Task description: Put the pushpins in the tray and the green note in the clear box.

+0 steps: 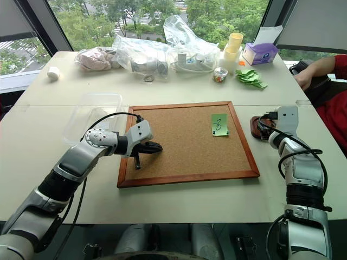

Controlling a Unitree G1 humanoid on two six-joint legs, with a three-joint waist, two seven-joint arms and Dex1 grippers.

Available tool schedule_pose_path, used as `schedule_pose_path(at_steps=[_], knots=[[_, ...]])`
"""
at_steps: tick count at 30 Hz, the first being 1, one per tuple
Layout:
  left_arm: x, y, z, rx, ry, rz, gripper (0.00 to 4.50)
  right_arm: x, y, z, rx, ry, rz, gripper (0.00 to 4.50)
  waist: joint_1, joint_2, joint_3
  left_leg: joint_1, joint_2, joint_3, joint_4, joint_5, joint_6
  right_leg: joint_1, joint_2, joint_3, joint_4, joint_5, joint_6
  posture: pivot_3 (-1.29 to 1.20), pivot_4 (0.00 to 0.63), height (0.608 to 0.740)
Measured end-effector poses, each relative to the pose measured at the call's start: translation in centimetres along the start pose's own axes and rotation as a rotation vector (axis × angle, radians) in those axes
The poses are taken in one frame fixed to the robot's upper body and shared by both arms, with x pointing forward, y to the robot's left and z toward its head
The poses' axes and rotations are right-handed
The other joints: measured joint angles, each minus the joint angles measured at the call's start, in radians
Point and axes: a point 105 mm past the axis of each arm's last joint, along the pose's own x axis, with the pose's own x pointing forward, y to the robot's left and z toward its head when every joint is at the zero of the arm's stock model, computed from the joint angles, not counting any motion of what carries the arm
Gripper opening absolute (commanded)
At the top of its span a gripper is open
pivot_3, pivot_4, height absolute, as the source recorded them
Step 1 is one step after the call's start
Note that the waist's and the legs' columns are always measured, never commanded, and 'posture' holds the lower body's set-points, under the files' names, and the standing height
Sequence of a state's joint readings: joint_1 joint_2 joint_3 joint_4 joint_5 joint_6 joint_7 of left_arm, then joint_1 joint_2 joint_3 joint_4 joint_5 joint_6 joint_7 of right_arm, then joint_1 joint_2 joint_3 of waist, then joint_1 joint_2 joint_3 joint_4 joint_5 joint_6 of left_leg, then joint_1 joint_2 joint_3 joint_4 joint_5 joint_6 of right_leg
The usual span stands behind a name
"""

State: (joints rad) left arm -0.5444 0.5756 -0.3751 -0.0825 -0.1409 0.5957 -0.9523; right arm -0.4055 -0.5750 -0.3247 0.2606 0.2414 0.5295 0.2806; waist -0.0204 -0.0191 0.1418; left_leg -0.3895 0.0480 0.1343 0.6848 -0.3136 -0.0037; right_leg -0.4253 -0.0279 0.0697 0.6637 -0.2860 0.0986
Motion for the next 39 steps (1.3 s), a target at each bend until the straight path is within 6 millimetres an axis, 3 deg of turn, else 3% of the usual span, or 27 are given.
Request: schedule_pose_path(at_steps=[9,12,16,19,21,28,31,37,38,39], knots=[[0.0,0.0,0.0,0.000,-0.001,0.000,0.00,-0.1,-0.5,0.3,0.169,-0.004,-0.003,4.38,0.000,0.000,0.000,0.000,0.000,0.000,0.000,0.000,0.000,0.000,0.000,0.000,0.000,0.000,0.000,0.00,0.150,0.738],[0.1,0.0,0.0,0.000,-0.002,0.000,0.00,-0.4,0.1,1.0,0.153,-0.032,0.042,4.38,0.000,0.000,0.000,0.000,0.000,0.000,0.000,0.000,0.000,0.000,0.000,0.000,0.000,0.000,0.000,0.00,0.150,0.738],[-0.1,0.1,0.0,0.005,0.000,0.003,0.00,-2.4,4.9,1.0,-0.078,-0.047,0.294,4.38,0.000,0.000,0.000,-0.001,0.000,-0.001,0.000,0.000,0.001,0.000,0.001,0.000,0.000,0.000,0.000,0.00,0.150,0.738],[-0.1,0.1,0.0,0.009,-0.001,0.003,0.00,-3.7,8.8,0.4,-0.109,-0.043,0.472,4.38,0.000,0.000,0.000,-0.001,0.000,-0.001,0.000,-0.001,0.002,0.000,0.001,0.000,0.000,0.000,0.000,0.00,0.150,0.738],[-0.1,0.1,0.0,0.011,-0.003,0.001,0.00,-4.0,9.8,0.4,-0.109,-0.049,0.506,4.38,0.002,0.000,0.000,-0.001,0.000,-0.001,0.000,-0.001,0.003,0.000,0.001,0.000,0.000,0.000,0.000,0.00,0.150,0.738],[-0.1,0.1,0.0,0.012,-0.003,0.002,0.00,-3.8,10.4,0.1,-0.078,-0.048,0.506,4.38,0.004,0.000,0.000,-0.001,0.000,-0.001,0.000,-0.001,0.002,0.000,0.001,0.000,0.000,0.000,0.000,0.00,0.150,0.738],[-0.1,0.1,0.0,0.012,-0.003,0.002,0.00,-3.6,10.4,-0.5,-0.060,-0.032,0.505,3.55,0.003,0.000,0.000,-0.001,0.000,-0.001,0.000,-0.001,0.002,0.000,0.001,0.000,0.000,0.000,0.000,0.00,0.150,0.738],[-0.1,0.1,0.0,0.011,-0.002,0.004,0.00,-3.4,10.2,-1.1,-0.057,-0.017,0.500,0.57,0.003,0.000,0.000,-0.001,0.000,-0.001,0.000,-0.001,0.002,0.000,0.001,0.000,0.000,0.000,0.000,0.00,0.150,0.738],[-0.1,0.1,0.0,0.011,-0.002,0.004,0.00,-3.3,10.2,-1.3,-0.054,-0.014,0.499,0.14,0.003,0.000,0.000,-0.001,0.000,-0.001,0.000,-0.001,0.002,0.000,0.001,0.000,0.000,0.000,0.000,0.00,0.150,0.738],[-0.1,0.1,0.0,0.011,-0.002,0.004,0.00,-3.3,10.2,-1.3,-0.053,-0.016,0.497,0.04,0.003,0.000,0.000,-0.001,0.000,-0.001,0.000,-0.001,0.002,0.000,0.001,0.000,0.000,0.000,0.000,0.00,0.150,0.738]])
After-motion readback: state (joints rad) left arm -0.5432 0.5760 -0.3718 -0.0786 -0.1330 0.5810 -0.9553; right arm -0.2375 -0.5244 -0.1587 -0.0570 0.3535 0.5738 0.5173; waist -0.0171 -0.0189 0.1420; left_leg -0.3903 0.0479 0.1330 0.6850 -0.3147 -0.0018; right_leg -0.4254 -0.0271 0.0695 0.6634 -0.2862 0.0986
